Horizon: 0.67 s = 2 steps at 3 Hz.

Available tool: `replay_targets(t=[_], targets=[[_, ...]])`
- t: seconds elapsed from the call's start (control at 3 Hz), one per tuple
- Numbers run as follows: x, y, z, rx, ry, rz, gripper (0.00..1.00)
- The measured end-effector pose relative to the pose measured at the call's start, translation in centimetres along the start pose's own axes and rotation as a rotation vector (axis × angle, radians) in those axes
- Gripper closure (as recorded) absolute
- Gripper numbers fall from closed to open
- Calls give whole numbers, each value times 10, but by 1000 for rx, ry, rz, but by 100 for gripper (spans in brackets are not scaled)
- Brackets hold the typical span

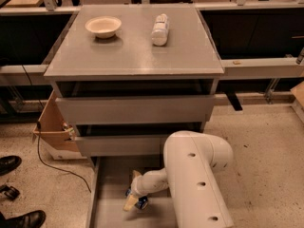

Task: Pick pepsi can from bottom drawer and place on counter

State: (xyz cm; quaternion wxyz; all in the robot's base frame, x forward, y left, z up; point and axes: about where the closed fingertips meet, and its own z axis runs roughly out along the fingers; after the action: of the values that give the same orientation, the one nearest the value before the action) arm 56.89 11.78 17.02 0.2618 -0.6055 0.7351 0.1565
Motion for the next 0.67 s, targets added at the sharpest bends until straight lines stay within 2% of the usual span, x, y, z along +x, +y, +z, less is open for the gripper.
replay_targets(t=[0.33, 0.67], targets=[[0, 0, 0, 0, 0, 0, 0], [17, -3, 3, 19, 6, 0, 0]])
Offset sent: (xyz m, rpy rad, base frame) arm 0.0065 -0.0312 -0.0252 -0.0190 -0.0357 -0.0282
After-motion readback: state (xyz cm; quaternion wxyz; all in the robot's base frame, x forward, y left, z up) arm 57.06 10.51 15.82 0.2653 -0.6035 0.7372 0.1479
